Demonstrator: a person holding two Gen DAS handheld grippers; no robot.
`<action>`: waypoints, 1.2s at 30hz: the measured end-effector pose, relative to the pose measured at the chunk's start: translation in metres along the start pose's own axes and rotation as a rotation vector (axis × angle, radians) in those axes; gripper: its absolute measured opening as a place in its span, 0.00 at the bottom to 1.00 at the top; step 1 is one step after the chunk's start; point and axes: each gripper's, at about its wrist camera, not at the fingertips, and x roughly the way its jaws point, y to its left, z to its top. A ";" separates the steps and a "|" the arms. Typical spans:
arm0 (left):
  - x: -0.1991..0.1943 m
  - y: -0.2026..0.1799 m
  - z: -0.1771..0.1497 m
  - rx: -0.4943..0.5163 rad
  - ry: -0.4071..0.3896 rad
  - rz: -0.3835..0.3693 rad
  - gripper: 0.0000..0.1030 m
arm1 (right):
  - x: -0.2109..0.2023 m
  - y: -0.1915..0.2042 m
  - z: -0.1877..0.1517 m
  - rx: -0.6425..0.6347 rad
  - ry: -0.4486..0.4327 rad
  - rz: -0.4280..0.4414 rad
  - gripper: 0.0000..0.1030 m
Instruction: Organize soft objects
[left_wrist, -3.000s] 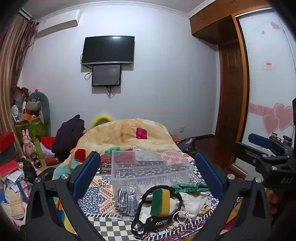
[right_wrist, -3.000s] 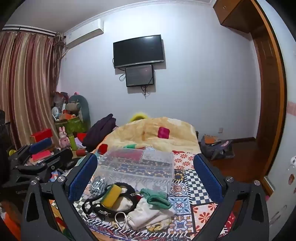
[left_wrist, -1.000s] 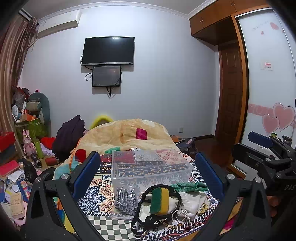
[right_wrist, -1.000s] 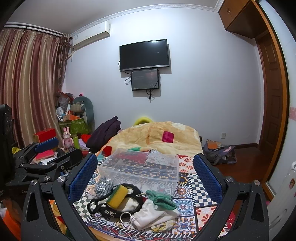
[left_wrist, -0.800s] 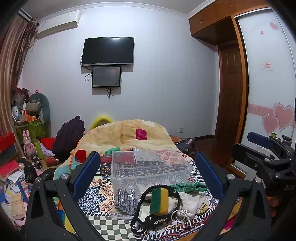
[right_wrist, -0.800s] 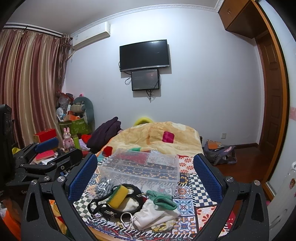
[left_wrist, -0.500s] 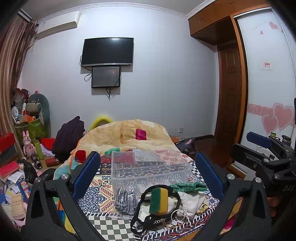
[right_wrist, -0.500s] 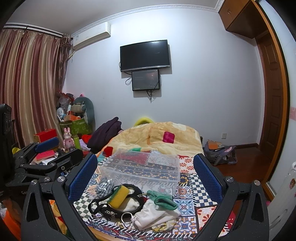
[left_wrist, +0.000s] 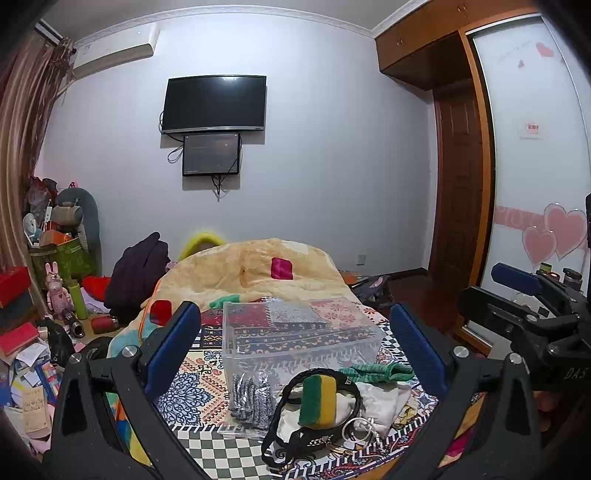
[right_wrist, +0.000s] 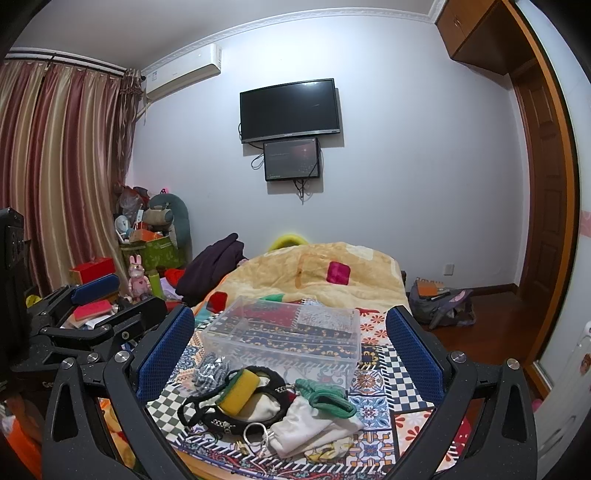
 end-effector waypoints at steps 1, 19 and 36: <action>0.002 0.001 -0.001 0.000 0.005 0.008 1.00 | 0.000 -0.001 -0.001 0.000 0.002 0.000 1.00; 0.082 0.025 -0.050 -0.083 0.259 -0.063 0.74 | 0.064 -0.045 -0.050 0.097 0.253 0.024 0.83; 0.132 0.000 -0.106 -0.080 0.459 -0.204 0.35 | 0.119 -0.057 -0.097 0.123 0.501 0.015 0.47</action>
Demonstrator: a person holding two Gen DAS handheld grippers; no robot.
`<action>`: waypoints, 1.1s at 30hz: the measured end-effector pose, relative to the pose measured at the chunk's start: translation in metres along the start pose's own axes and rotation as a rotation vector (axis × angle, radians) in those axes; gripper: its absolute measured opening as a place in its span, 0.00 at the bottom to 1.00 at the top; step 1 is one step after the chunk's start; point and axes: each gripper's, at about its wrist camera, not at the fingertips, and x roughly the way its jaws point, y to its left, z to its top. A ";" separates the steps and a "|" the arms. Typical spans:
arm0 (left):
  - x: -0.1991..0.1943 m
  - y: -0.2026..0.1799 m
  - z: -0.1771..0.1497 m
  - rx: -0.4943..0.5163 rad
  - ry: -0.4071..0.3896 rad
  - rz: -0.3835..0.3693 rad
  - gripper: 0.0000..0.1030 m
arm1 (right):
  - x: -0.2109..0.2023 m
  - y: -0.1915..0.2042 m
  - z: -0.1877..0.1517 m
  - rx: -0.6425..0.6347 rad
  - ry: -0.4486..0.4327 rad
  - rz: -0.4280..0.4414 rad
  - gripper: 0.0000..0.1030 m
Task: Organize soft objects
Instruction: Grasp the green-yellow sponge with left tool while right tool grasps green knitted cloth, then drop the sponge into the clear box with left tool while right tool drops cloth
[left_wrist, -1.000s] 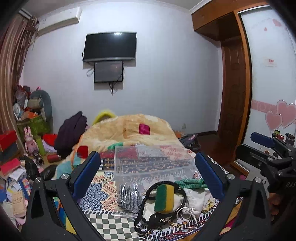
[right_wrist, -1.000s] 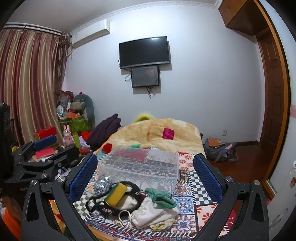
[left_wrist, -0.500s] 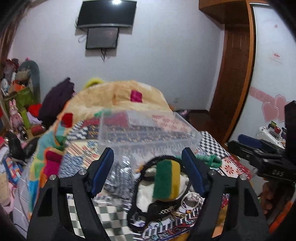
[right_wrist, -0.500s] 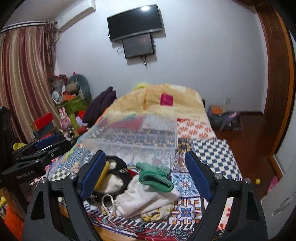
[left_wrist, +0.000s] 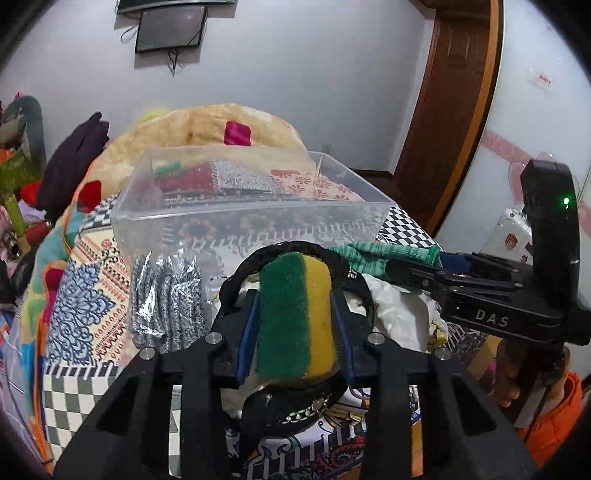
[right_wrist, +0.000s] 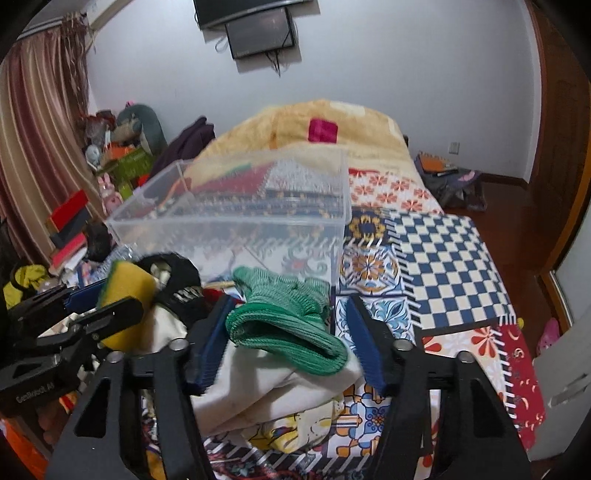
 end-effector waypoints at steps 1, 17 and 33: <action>-0.001 0.001 0.001 -0.006 0.000 -0.005 0.34 | 0.000 0.000 -0.001 -0.001 0.004 0.000 0.42; -0.051 0.013 0.035 -0.031 -0.142 0.029 0.33 | -0.052 0.006 0.024 0.019 -0.180 0.019 0.13; -0.026 0.053 0.110 -0.036 -0.122 0.132 0.33 | -0.038 0.028 0.084 -0.034 -0.264 -0.003 0.13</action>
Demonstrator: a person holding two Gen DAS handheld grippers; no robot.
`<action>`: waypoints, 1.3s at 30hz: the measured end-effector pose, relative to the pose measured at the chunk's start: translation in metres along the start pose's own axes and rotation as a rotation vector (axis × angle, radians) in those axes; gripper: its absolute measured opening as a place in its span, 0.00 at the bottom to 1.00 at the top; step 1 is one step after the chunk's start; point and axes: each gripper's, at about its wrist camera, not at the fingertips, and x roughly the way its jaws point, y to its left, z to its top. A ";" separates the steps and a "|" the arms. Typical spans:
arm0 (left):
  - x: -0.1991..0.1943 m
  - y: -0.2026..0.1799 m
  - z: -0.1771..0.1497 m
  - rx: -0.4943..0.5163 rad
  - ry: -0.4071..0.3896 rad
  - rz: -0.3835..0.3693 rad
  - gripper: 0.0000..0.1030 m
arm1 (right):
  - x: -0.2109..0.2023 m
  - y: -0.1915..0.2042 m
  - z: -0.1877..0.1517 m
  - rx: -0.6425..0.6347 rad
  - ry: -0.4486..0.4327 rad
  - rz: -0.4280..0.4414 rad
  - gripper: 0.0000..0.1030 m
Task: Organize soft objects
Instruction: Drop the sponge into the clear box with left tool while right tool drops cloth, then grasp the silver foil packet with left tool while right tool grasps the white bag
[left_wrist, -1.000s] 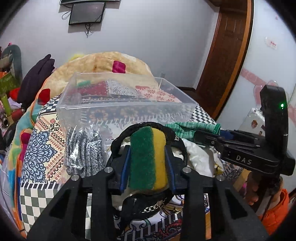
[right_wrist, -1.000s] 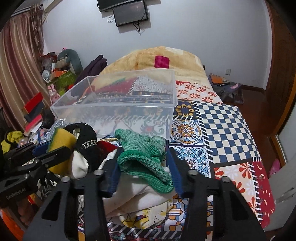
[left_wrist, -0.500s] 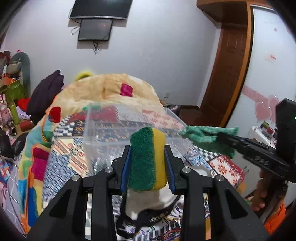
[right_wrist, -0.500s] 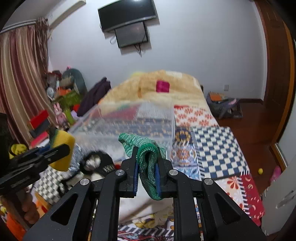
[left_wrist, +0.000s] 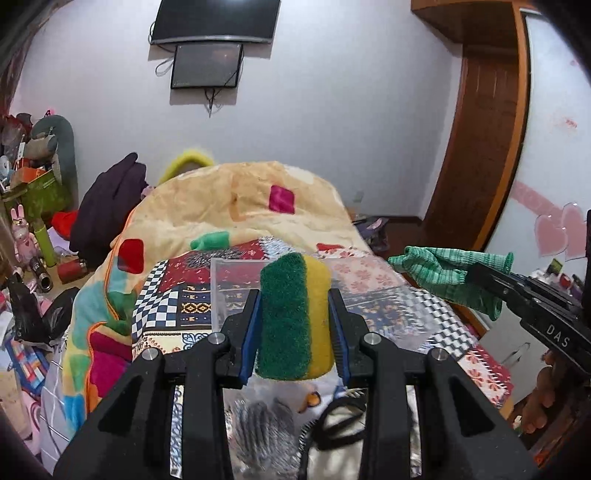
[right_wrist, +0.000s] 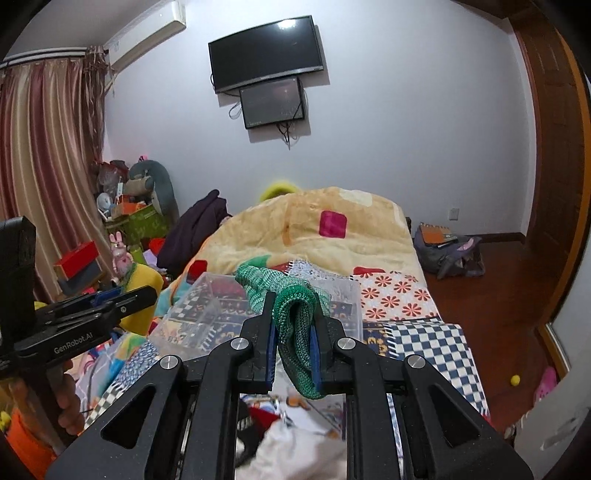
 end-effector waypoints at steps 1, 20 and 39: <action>0.006 0.001 0.000 -0.003 0.015 0.000 0.33 | 0.010 0.000 0.000 -0.003 0.015 -0.006 0.13; 0.104 -0.003 -0.008 0.007 0.301 -0.003 0.38 | 0.100 -0.012 -0.021 0.003 0.298 -0.021 0.17; -0.013 -0.005 0.000 0.022 0.055 0.040 0.80 | 0.001 0.013 -0.001 -0.067 0.111 0.008 0.78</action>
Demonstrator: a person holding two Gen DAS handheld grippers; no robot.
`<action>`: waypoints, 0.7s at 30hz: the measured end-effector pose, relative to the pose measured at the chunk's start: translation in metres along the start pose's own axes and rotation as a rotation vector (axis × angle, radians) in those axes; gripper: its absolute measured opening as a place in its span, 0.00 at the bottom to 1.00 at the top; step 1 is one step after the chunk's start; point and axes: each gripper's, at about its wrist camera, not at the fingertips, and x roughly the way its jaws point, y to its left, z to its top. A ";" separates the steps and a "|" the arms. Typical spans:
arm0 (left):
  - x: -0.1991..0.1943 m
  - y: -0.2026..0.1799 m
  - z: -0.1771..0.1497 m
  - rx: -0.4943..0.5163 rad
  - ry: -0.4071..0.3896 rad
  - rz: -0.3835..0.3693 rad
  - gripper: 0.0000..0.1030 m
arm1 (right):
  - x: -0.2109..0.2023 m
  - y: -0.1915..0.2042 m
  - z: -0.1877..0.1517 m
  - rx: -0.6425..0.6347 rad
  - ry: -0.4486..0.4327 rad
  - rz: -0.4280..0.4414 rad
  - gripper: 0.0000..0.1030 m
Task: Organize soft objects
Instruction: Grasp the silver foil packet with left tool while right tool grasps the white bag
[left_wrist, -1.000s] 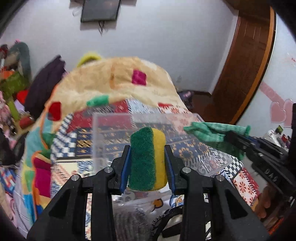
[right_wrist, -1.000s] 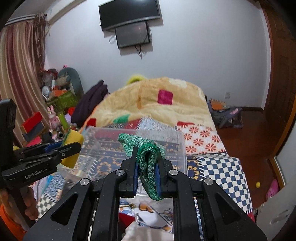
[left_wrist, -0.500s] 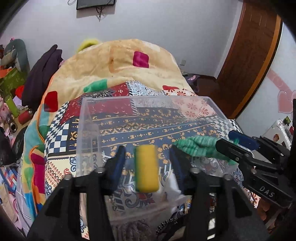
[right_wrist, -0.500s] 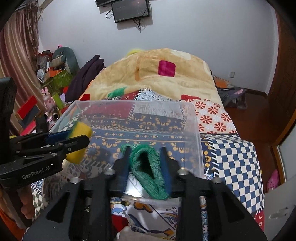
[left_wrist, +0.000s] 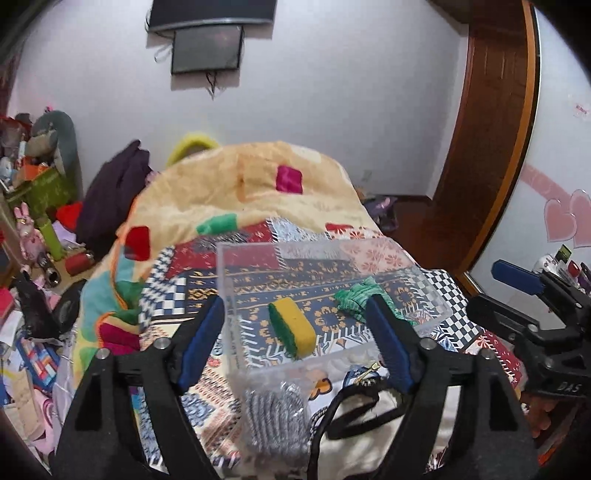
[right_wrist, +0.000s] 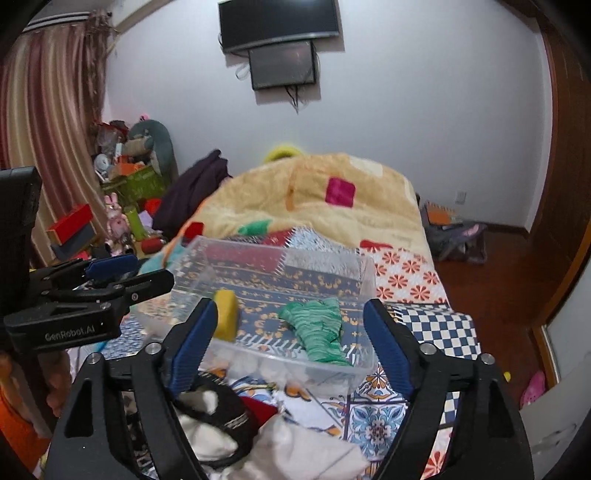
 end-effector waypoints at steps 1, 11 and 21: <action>-0.006 -0.001 -0.003 0.006 -0.012 0.010 0.84 | -0.003 0.002 0.000 -0.001 -0.004 0.005 0.79; -0.017 0.004 -0.050 0.036 -0.001 0.058 0.91 | 0.000 0.014 -0.031 -0.010 0.045 0.053 0.81; 0.026 0.028 -0.096 -0.037 0.127 0.047 0.70 | 0.036 0.027 -0.062 -0.029 0.162 0.139 0.81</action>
